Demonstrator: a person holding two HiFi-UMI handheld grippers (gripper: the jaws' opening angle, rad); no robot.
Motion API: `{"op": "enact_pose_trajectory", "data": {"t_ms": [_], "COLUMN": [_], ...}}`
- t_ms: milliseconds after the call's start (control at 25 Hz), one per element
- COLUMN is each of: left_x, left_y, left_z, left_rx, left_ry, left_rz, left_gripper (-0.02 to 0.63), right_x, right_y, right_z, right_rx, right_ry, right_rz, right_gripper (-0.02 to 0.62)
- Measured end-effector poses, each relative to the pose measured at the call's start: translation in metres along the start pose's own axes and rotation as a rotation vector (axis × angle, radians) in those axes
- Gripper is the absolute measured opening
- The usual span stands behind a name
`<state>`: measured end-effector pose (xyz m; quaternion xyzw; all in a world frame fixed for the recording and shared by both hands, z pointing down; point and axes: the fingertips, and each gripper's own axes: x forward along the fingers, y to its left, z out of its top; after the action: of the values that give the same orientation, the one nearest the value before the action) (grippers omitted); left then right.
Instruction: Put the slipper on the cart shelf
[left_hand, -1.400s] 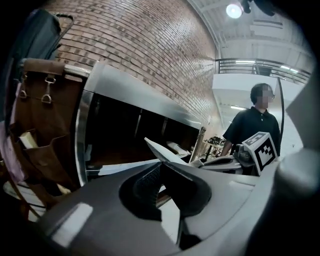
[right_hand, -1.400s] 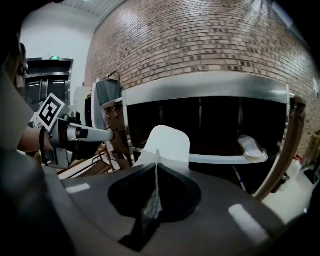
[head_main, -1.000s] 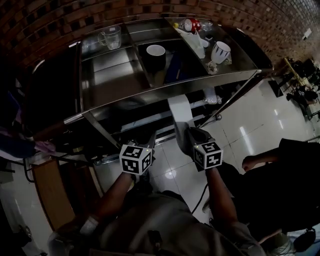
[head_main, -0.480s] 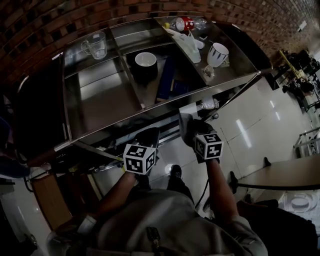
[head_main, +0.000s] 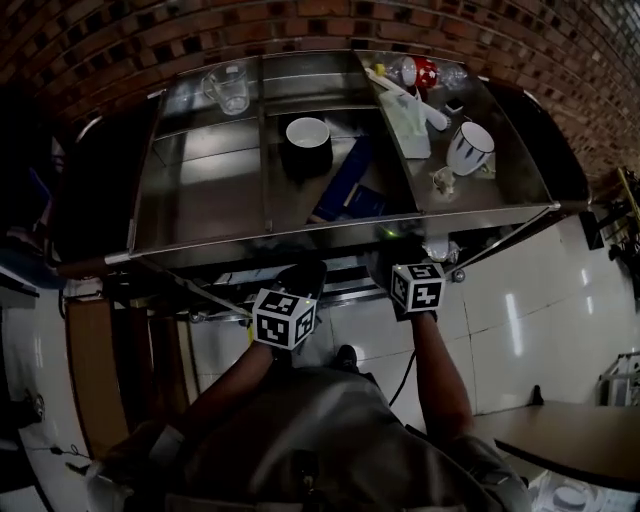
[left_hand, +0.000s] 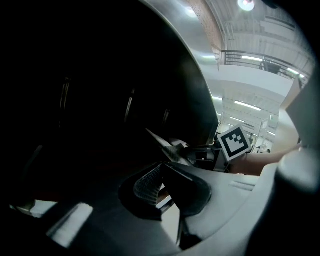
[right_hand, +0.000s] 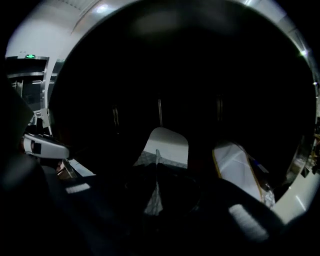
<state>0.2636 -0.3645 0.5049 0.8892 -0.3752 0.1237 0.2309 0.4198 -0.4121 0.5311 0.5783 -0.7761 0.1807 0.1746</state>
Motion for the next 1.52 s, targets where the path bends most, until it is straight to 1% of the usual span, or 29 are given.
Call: {"op": "enact_pose_trajectory", "data": {"t_ms": [240,360,520,600,720,840,1040,1080,1160,1200,1320,1520], "left_x": [0.001,-0.002,-0.008,-0.012,-0.016,-0.018,-0.015,-0.014,-0.013,-0.012,-0.009,-0.003], "left_y": [0.005,0.01,0.013,0.013,0.01,0.008,-0.003,-0.005,-0.011,-0.014,-0.025,-0.041], "left_z": [0.006,0.007,0.011,0.012,0.013,0.016,0.018,0.019,0.021,0.022,0.025,0.031], "left_rx": [-0.04,-0.055,-0.066,-0.069,-0.064,-0.055,-0.036,-0.031,-0.012,0.0,0.022,0.062], "left_ry": [-0.048,-0.062,-0.079,-0.084,-0.083,-0.083,-0.068,-0.065,-0.06,-0.057,-0.05,-0.048], "left_rz": [0.126,0.182,0.222,0.228,0.222,0.203,0.146,0.133,0.107,0.095,0.055,-0.002], "left_gripper": [0.008,0.008,0.008,0.008,0.008,0.008,0.008,0.008,0.008,0.008,0.008,0.008], "right_x": [0.032,0.042,0.047,0.045,0.034,0.016,-0.025,-0.033,-0.048,-0.055,-0.076,-0.1], "right_y": [-0.011,-0.013,-0.011,-0.009,-0.004,0.003,0.02,0.025,0.034,0.037,0.046,0.061], "right_z": [0.0,-0.004,0.002,0.006,0.012,0.017,0.021,0.023,0.027,0.029,0.036,0.046], "right_rx": [-0.033,-0.026,-0.005,-0.008,-0.013,-0.011,0.045,0.05,0.064,0.077,0.101,0.083], "right_ry": [0.009,0.014,-0.009,-0.02,-0.042,-0.068,-0.122,-0.131,-0.151,-0.162,-0.2,-0.241], "right_rz": [0.069,0.086,0.119,0.131,0.134,0.134,0.136,0.14,0.157,0.169,0.196,0.239], "right_gripper": [0.011,0.018,0.021,0.041,0.075,0.077,0.075,0.06,0.009,0.0,0.0,0.0]}}
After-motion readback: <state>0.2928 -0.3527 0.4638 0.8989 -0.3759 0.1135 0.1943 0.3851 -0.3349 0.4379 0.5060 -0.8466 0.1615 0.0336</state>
